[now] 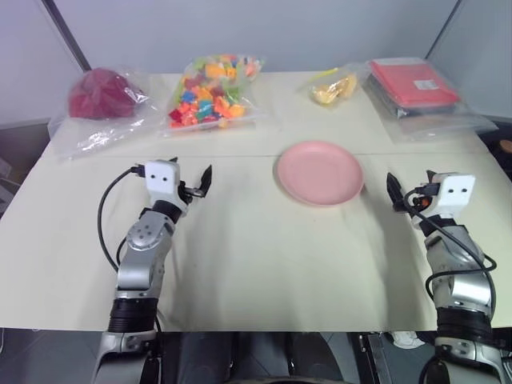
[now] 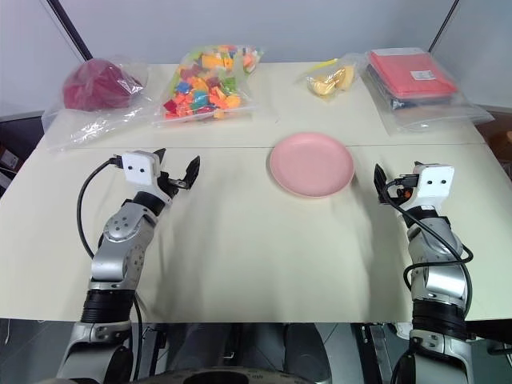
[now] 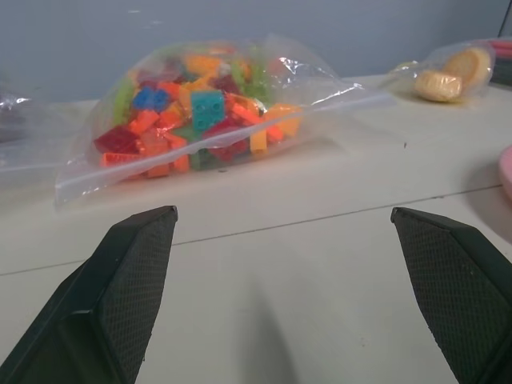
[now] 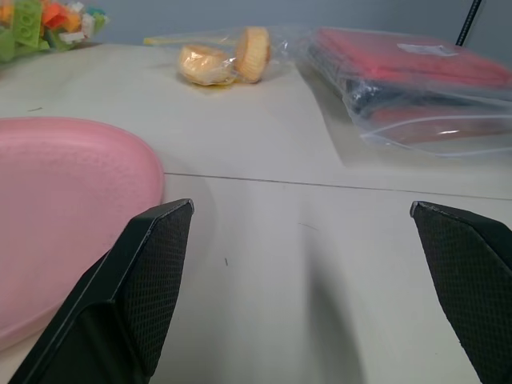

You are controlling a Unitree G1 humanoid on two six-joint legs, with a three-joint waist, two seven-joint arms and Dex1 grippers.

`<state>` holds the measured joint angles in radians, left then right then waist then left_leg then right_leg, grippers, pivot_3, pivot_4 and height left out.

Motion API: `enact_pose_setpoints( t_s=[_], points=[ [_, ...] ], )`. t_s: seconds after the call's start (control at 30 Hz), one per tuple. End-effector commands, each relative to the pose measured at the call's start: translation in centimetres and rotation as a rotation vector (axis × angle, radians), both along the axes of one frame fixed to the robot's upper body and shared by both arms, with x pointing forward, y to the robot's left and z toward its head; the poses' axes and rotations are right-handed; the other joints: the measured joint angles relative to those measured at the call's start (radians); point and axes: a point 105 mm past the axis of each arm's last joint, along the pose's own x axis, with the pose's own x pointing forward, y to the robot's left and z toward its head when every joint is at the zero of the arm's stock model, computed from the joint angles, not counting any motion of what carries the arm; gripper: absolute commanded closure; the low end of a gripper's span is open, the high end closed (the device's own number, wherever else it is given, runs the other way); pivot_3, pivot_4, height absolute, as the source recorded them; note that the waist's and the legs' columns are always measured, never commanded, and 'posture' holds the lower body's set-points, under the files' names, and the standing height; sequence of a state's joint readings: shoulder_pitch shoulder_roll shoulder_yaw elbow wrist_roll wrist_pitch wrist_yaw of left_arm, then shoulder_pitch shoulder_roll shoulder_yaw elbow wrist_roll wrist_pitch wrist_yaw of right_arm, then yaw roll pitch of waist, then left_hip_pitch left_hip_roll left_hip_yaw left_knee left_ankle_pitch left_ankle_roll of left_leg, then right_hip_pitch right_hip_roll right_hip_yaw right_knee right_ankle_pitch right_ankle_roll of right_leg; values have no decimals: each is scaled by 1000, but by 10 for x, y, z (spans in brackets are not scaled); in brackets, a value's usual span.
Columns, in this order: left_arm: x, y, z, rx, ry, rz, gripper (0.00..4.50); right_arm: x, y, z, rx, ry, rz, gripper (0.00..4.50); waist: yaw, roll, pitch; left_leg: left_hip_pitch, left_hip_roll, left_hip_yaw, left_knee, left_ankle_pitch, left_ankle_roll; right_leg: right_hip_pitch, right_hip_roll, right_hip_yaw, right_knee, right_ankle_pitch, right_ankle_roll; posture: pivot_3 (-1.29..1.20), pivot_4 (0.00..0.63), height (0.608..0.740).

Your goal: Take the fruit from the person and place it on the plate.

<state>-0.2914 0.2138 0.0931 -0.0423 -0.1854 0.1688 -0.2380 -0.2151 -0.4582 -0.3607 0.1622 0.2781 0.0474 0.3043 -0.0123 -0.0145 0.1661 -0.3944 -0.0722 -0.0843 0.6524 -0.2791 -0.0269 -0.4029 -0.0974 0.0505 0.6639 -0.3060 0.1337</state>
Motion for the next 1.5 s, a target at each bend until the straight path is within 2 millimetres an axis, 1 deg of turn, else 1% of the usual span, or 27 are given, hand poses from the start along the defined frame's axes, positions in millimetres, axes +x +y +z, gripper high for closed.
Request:
enact_pose_setpoints(
  t_s=[0.03,0.13,0.73,1.5],
  points=[
    [0,0,16,-3,-58,-5,0,-2,-1,16,-25,-63,-6,65,0,0,0,0,0,0,0,0,0,0,0,0,0,0,0,0,150,740],
    [0,0,17,-25,-64,-7,0,-3,-1,16,-24,-63,-7,65,0,0,0,0,0,0,0,0,0,0,0,0,0,0,0,0,150,740],
    [0,0,15,-5,-68,5,0,0,-1,17,-31,-62,6,65,0,0,0,0,0,0,0,0,0,0,0,0,0,0,0,0,150,740],
    [0,0,12,-5,-59,5,0,2,6,16,-42,-57,22,65,0,0,0,0,0,0,0,0,0,0,0,0,0,0,0,0,150,740]
  ],
)
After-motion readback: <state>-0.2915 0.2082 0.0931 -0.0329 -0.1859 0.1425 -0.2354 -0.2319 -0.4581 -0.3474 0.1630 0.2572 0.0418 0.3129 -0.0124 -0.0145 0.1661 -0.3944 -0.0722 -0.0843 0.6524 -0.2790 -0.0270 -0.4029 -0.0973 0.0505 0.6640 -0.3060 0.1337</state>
